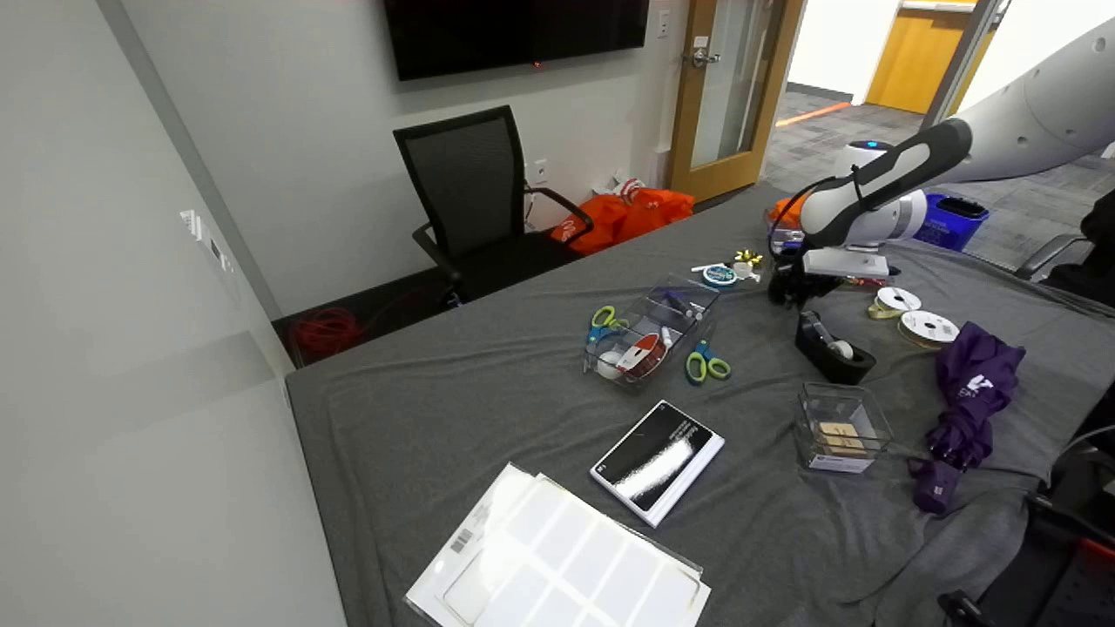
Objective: Move the black cup closer to the purple umbrella
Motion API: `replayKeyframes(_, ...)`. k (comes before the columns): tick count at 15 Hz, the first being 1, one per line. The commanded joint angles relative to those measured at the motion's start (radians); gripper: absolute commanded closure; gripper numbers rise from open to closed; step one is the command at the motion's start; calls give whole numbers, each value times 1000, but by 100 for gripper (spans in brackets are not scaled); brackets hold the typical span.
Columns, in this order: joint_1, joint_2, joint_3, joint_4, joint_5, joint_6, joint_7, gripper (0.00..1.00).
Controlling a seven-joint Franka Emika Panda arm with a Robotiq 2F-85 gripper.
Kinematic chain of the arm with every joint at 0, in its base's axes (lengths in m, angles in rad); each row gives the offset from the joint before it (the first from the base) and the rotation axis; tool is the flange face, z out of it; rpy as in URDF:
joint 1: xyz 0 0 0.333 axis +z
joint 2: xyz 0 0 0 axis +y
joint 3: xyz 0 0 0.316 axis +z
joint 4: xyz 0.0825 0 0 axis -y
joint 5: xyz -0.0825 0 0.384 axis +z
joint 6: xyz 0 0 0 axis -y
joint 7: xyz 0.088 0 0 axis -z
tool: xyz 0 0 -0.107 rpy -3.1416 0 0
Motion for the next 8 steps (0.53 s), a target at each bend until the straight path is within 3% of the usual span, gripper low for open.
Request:
replayKeyframes(1, 17, -98, -10, -65, 20, -18, 36, 95)
replayKeyframes(8, 42, -222, -34, -199, -19, -4, 34, 95)
